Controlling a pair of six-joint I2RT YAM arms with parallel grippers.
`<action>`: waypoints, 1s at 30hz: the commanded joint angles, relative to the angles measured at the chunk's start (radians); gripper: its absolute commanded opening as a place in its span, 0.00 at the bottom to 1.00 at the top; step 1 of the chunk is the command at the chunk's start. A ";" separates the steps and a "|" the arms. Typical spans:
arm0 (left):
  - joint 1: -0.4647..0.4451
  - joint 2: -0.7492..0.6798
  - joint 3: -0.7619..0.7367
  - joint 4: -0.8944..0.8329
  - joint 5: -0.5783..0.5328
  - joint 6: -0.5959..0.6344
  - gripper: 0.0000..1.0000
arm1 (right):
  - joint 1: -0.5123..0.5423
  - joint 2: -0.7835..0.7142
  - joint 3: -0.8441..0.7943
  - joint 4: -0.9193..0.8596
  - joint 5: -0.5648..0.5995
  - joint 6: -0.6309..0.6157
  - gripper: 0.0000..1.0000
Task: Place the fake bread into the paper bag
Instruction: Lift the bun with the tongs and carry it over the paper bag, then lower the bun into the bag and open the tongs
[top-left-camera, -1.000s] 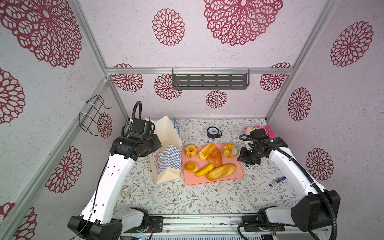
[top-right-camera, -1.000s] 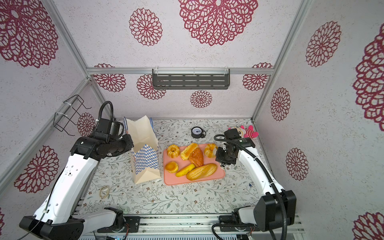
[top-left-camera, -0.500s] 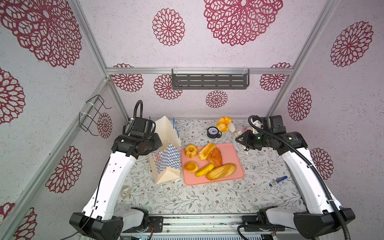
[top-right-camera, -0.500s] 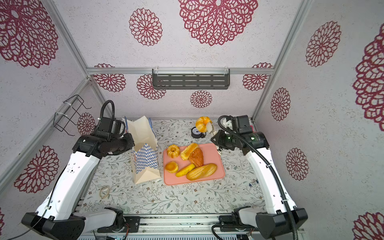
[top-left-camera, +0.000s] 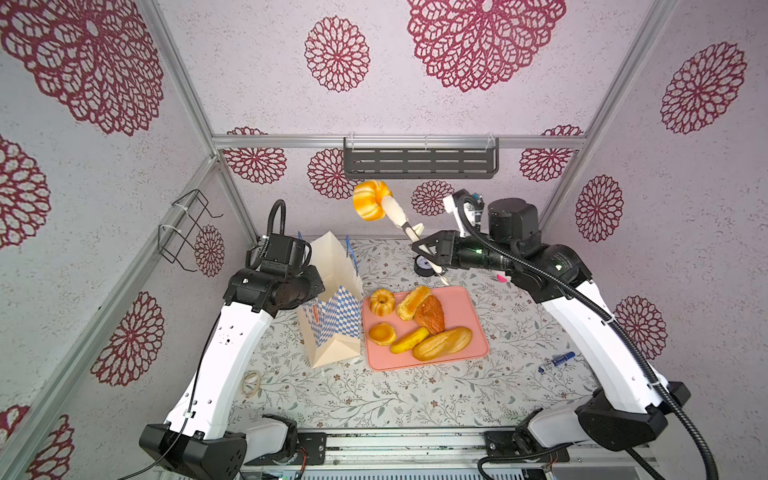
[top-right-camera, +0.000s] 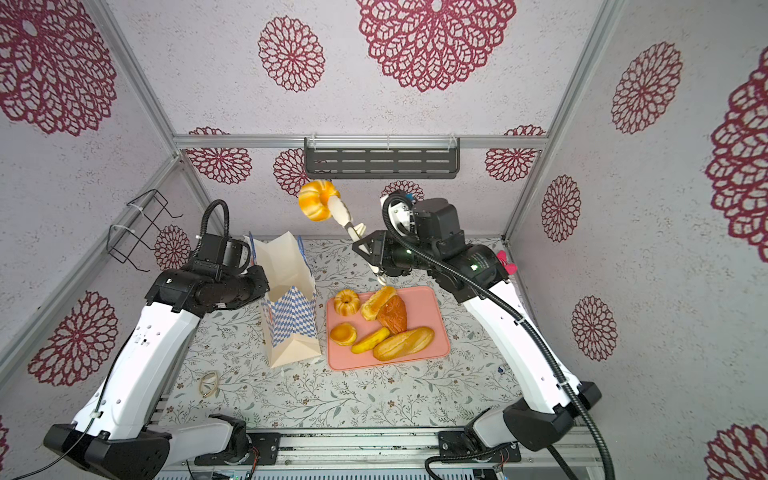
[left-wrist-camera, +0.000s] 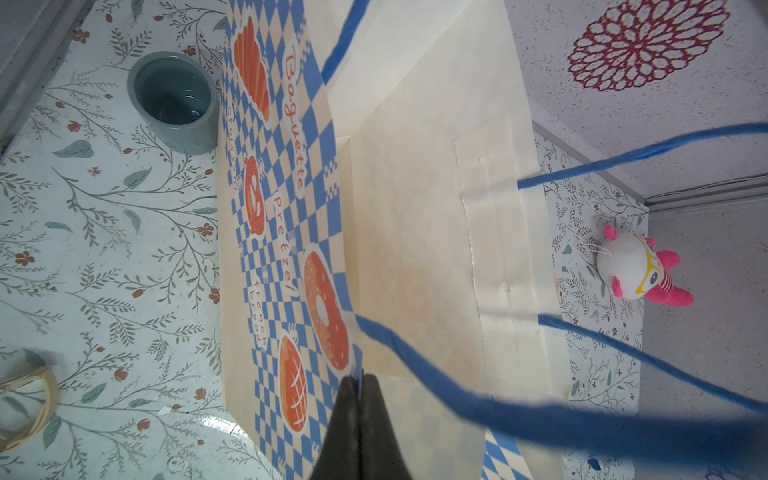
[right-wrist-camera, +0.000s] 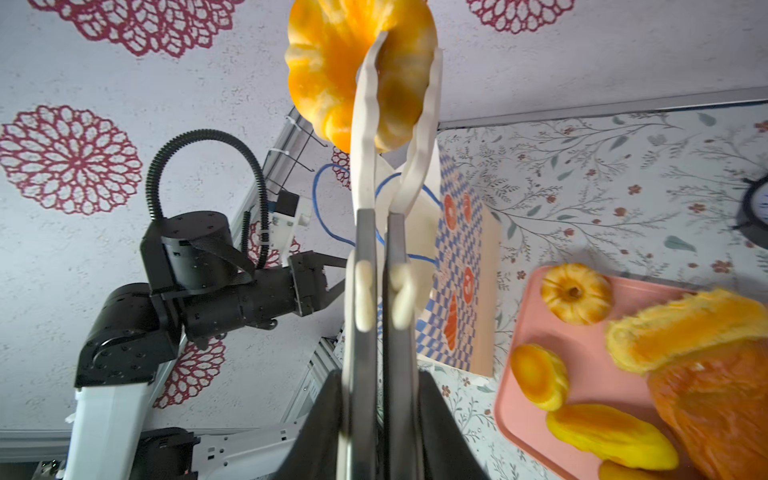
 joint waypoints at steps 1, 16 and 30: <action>-0.001 -0.022 0.015 0.026 -0.011 -0.007 0.00 | 0.053 0.027 0.092 0.058 0.038 0.014 0.10; -0.001 -0.056 0.000 0.015 -0.027 -0.023 0.00 | 0.167 0.141 0.165 -0.095 0.180 -0.026 0.11; -0.001 -0.052 0.000 0.014 -0.024 -0.016 0.00 | 0.210 0.208 0.154 -0.274 0.260 -0.098 0.14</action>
